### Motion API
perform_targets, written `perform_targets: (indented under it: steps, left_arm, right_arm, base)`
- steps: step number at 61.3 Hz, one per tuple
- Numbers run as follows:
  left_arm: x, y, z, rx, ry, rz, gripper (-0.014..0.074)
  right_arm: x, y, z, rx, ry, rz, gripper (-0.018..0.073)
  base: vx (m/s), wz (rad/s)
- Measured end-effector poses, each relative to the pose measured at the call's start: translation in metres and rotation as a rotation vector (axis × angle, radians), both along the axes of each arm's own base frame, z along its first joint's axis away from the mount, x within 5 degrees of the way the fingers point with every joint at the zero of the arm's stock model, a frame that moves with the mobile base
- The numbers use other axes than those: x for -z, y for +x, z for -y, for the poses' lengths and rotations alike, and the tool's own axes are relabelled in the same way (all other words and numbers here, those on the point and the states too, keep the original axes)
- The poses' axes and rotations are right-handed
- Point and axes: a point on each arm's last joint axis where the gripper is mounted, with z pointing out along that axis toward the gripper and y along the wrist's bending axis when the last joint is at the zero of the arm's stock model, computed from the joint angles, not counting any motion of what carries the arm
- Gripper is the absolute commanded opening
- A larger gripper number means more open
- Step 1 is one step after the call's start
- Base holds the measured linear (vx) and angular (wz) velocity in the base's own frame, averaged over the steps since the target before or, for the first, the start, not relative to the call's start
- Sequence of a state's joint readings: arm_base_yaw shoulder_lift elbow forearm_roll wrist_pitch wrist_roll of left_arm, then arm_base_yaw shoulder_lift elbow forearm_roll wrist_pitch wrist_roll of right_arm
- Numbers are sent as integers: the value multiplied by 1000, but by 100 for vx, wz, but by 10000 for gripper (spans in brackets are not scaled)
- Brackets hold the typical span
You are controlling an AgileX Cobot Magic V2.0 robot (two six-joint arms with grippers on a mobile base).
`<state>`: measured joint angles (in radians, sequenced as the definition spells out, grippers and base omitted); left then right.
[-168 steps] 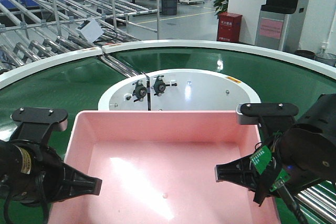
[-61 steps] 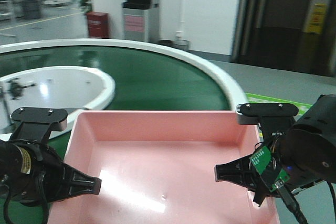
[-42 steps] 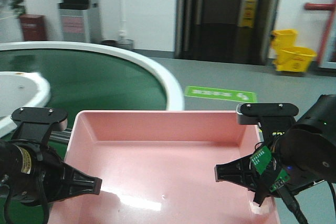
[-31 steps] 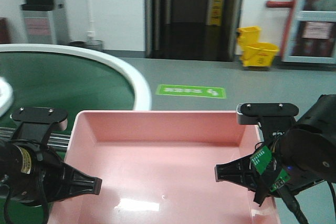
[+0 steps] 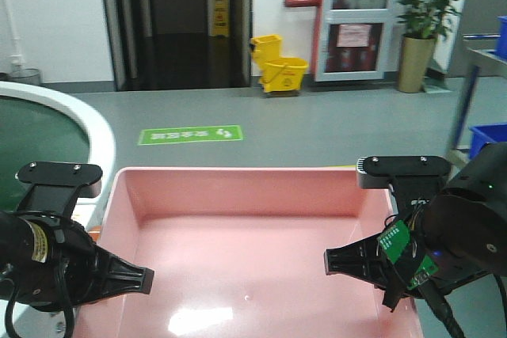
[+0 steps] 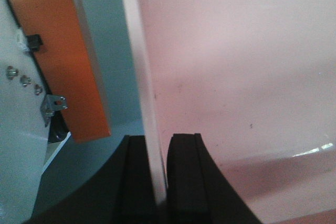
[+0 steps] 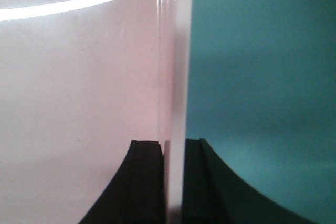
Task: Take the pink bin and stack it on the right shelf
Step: 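Hold the pink bin with both grippers while driving to the metal table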
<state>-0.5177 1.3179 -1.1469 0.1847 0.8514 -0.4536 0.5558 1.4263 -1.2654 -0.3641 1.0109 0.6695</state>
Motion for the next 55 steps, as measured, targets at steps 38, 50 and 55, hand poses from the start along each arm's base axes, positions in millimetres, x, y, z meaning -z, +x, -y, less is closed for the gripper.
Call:
perform_targets:
  steps: [38, 50, 55]
  left_arm:
    - [0, -1, 0, 0, -1, -3, 146]
    - [1, -2, 0, -2, 0, -15, 146]
    - [1, -2, 0, -2, -1, -15, 146]
  right_arm:
    - [0, -1, 1, 2, -1, -2, 53]
    - [0, -2, 0, 4, -1, -13, 53]
    - [0, -2, 1, 6, -3, -16, 53]
  base:
    - [-5, -24]
    - [13, -12]
    - [22, -17]
